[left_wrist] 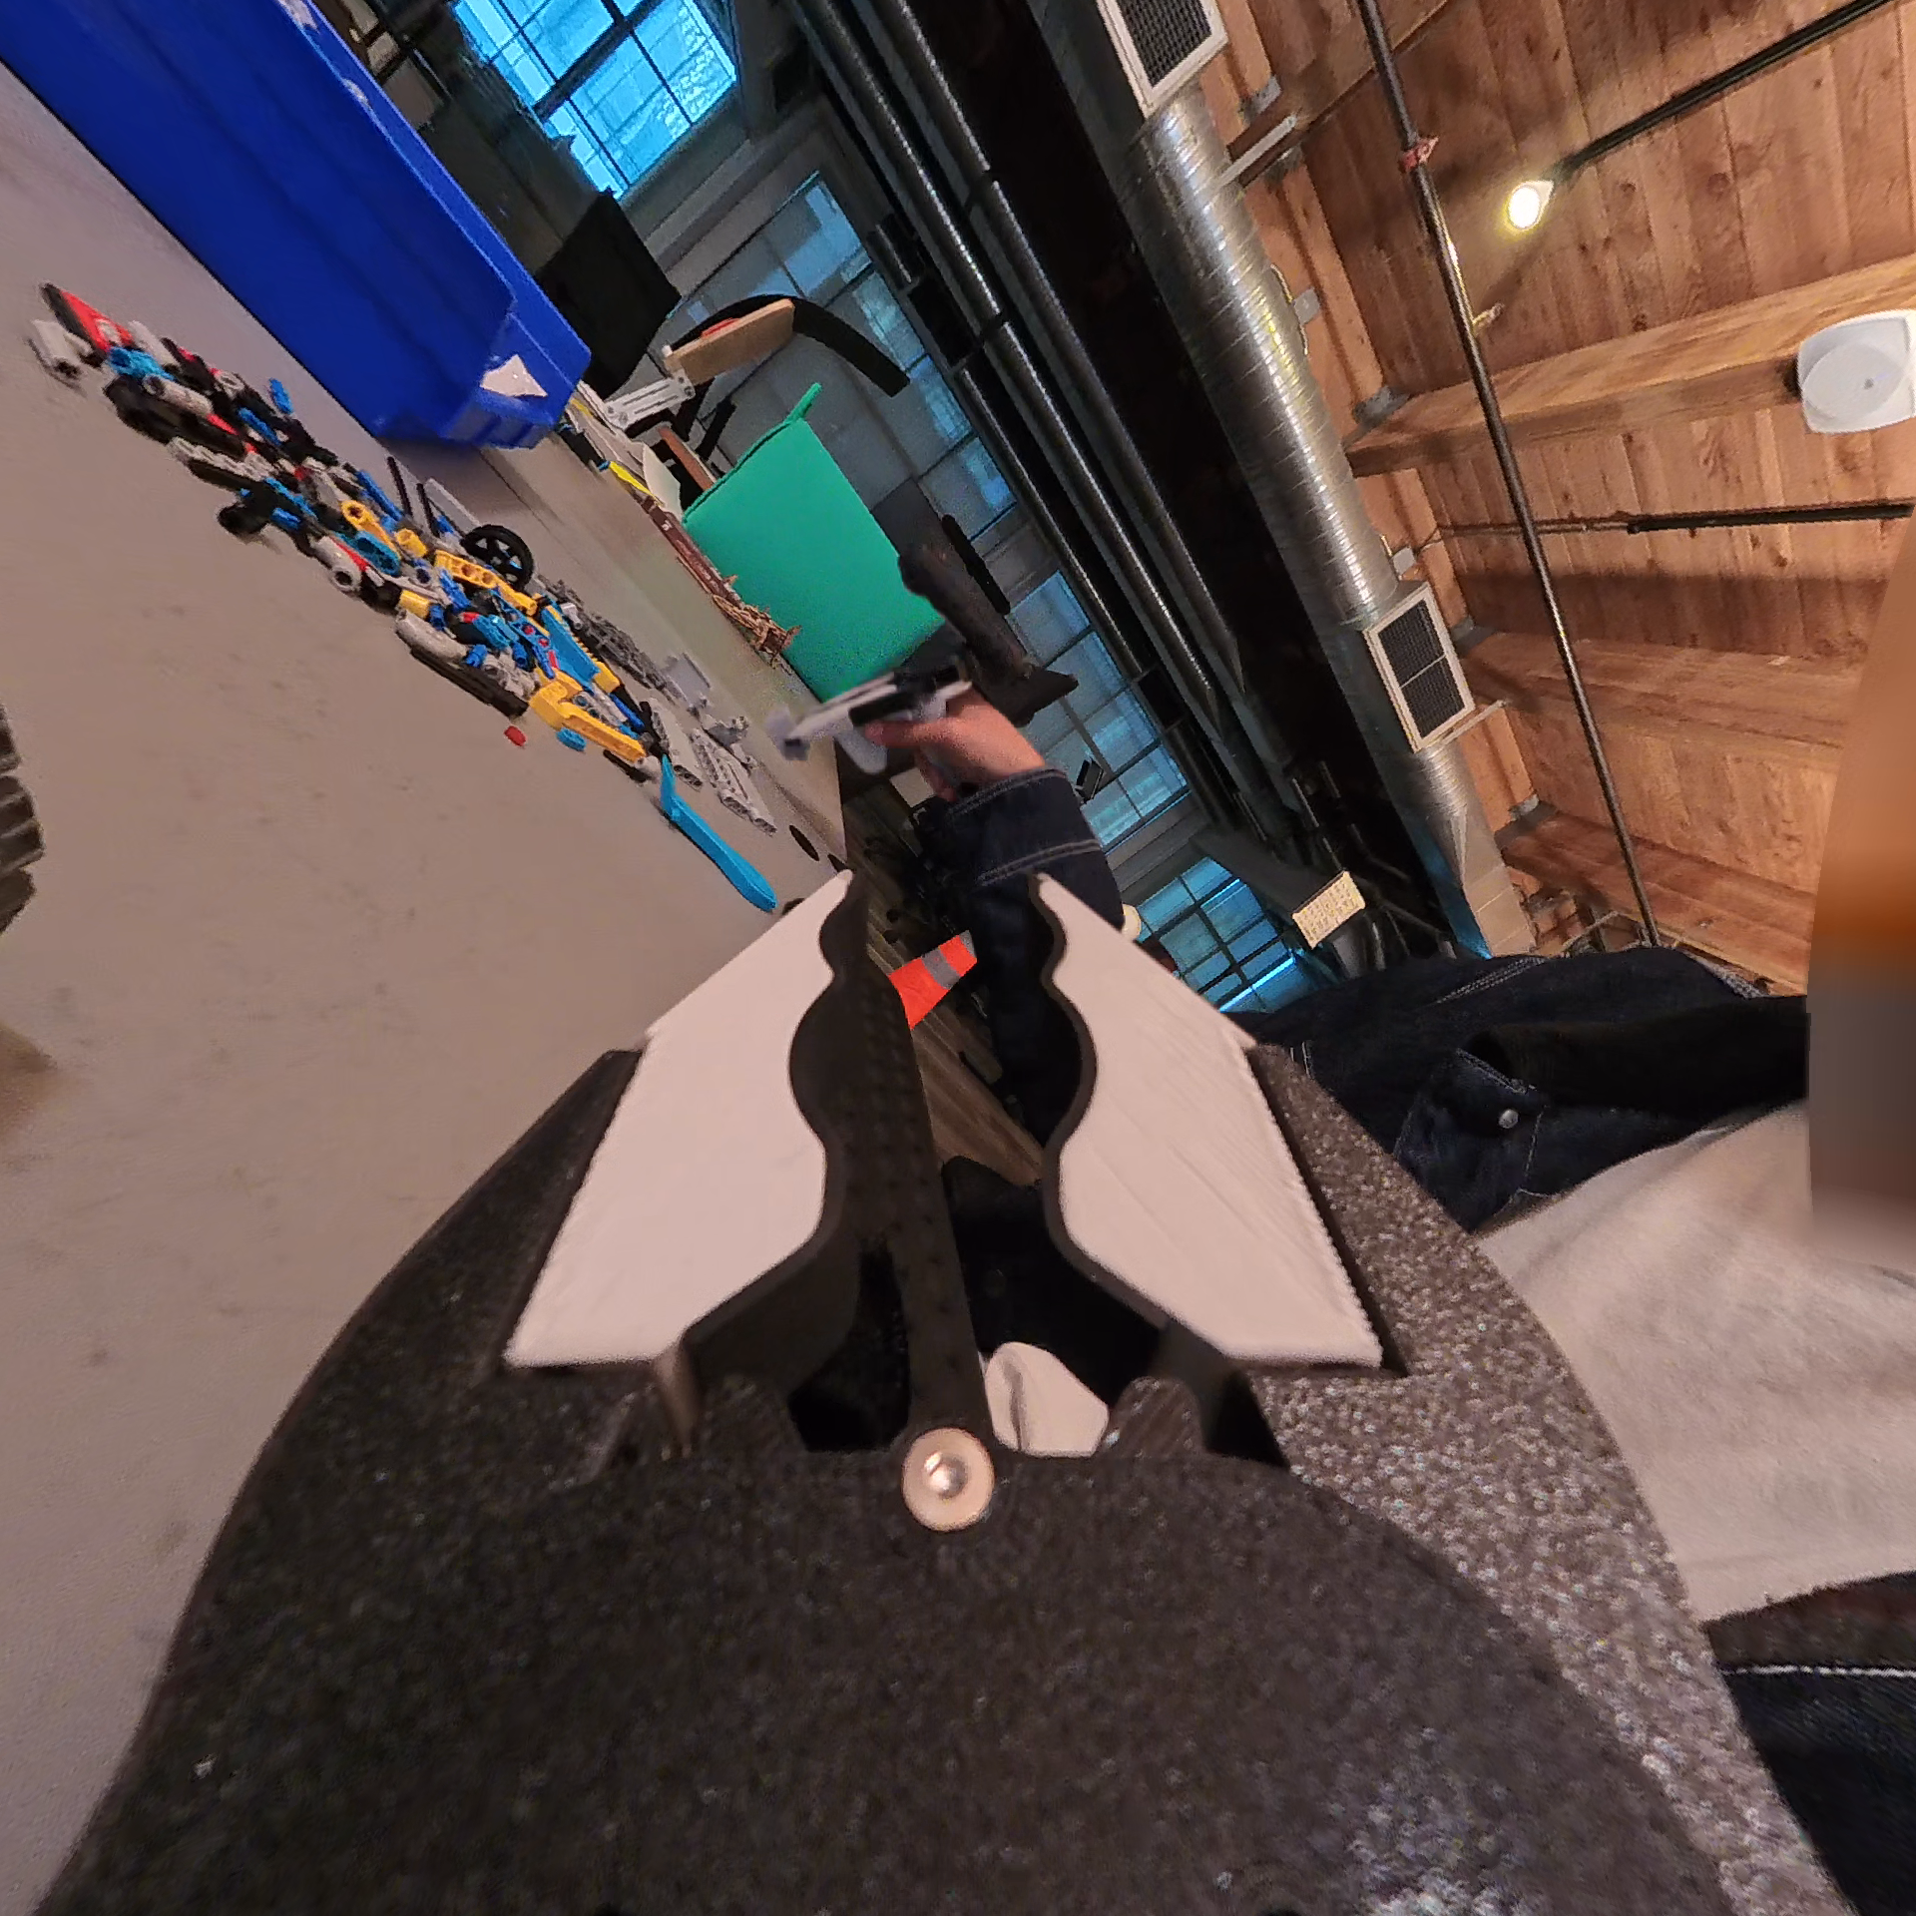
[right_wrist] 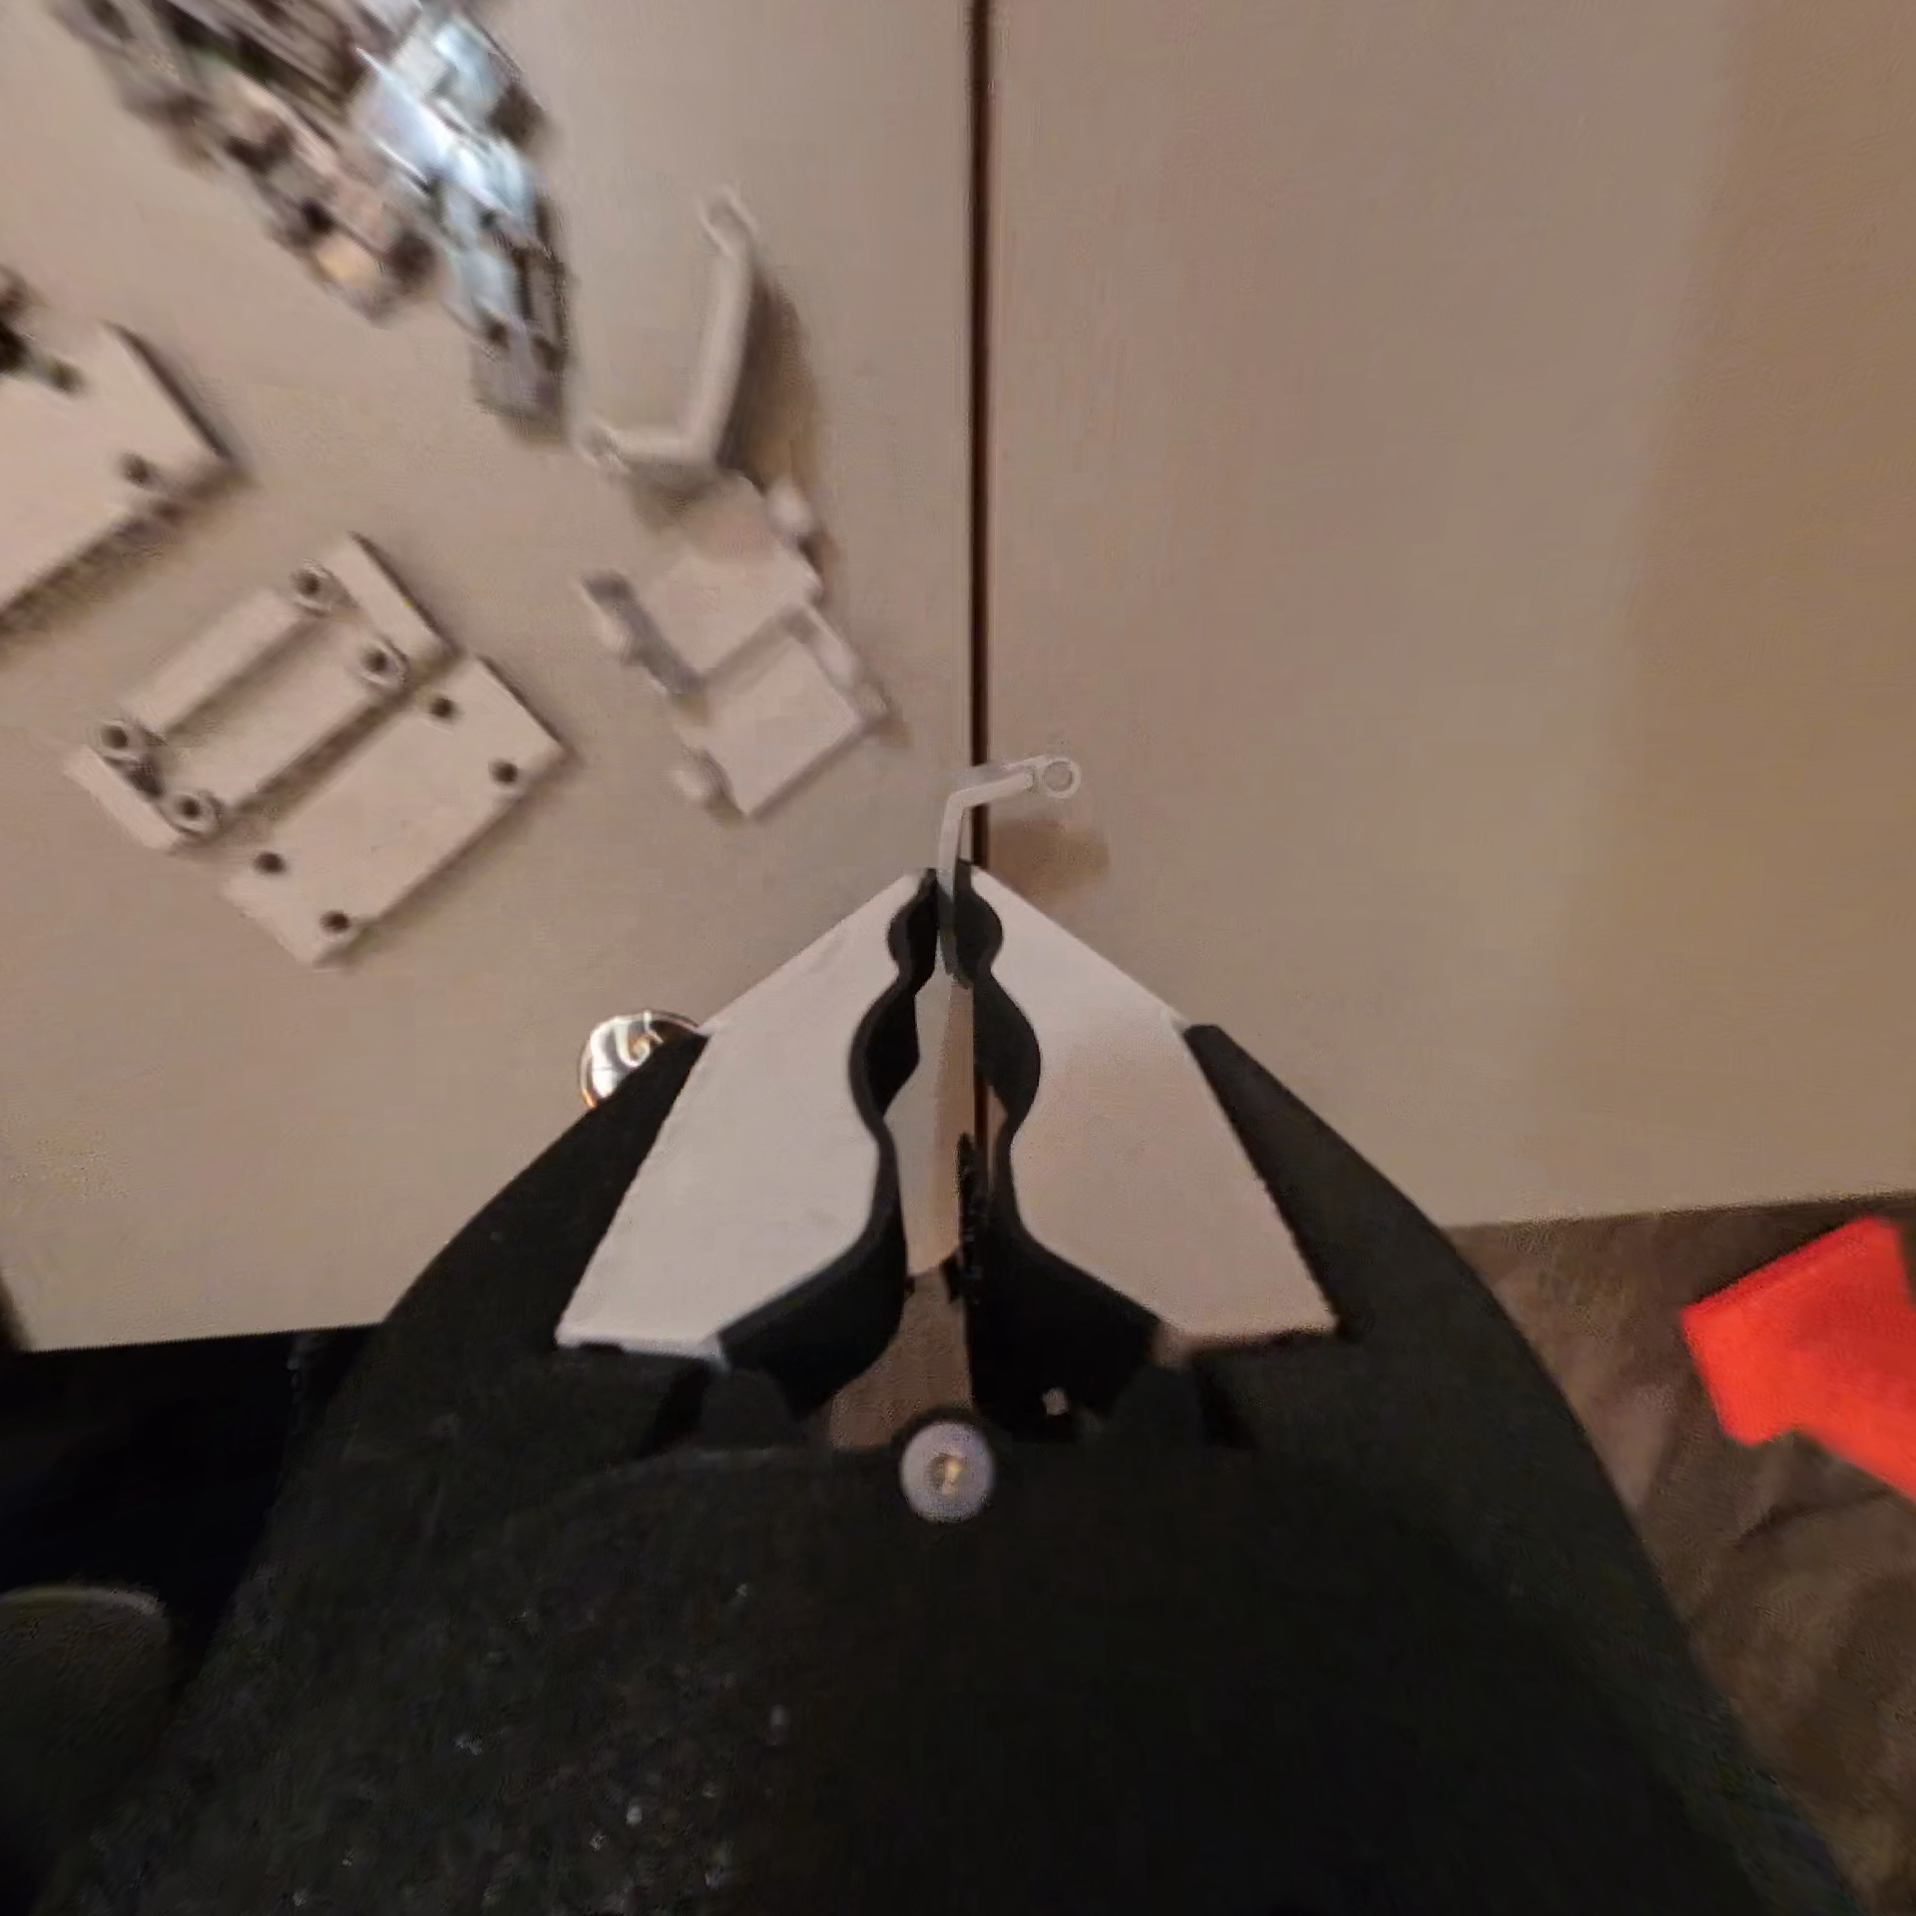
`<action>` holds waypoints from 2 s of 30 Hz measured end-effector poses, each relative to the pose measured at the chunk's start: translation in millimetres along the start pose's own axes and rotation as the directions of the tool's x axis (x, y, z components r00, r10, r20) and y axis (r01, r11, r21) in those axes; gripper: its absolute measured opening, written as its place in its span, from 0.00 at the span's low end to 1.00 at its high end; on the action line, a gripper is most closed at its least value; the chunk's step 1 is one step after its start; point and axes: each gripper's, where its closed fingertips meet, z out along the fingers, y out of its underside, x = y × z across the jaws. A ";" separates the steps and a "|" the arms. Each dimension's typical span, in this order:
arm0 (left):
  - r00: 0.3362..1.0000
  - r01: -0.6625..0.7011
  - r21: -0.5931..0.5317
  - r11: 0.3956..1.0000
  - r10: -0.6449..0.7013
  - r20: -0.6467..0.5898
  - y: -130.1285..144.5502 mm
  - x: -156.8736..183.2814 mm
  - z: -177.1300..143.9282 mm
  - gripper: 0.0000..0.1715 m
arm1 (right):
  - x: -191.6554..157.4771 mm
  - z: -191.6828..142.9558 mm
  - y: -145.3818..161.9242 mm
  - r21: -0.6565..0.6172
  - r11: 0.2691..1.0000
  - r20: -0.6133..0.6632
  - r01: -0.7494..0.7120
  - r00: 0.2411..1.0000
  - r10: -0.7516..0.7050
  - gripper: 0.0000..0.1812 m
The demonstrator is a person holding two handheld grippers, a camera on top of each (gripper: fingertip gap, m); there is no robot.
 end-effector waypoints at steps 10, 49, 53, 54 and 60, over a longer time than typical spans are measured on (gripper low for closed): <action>0.899 -0.348 -0.119 0.930 0.367 0.238 1.5 -16.4 -3.9 0.16 | -46.4 15.6 -22.0 0.126 0.983 0.282 -0.133 0.955 0.093 0.09; 0.409 -0.513 -0.512 0.689 0.721 0.560 -13.8 -81.7 -65.7 0.06 | -327.9 -9.2 -174.5 0.708 0.692 0.151 0.142 0.926 -0.345 0.03; 0.331 -0.629 -0.349 0.695 0.646 0.688 -48.7 -55.9 -92.1 0.06 | -251.8 11.6 -172.1 0.648 0.762 0.080 0.006 0.994 -0.076 0.03; 0.325 -0.647 -0.286 0.706 0.596 0.734 -62.2 -51.6 -102.8 0.08 | -246.4 17.1 -170.7 0.627 0.779 0.057 0.008 0.997 -0.056 0.03; 0.379 -0.588 -0.056 0.807 0.337 0.862 -94.5 -63.9 -158.3 0.39 | -236.1 18.8 -170.8 0.622 0.783 -0.010 0.014 1.000 -0.010 0.12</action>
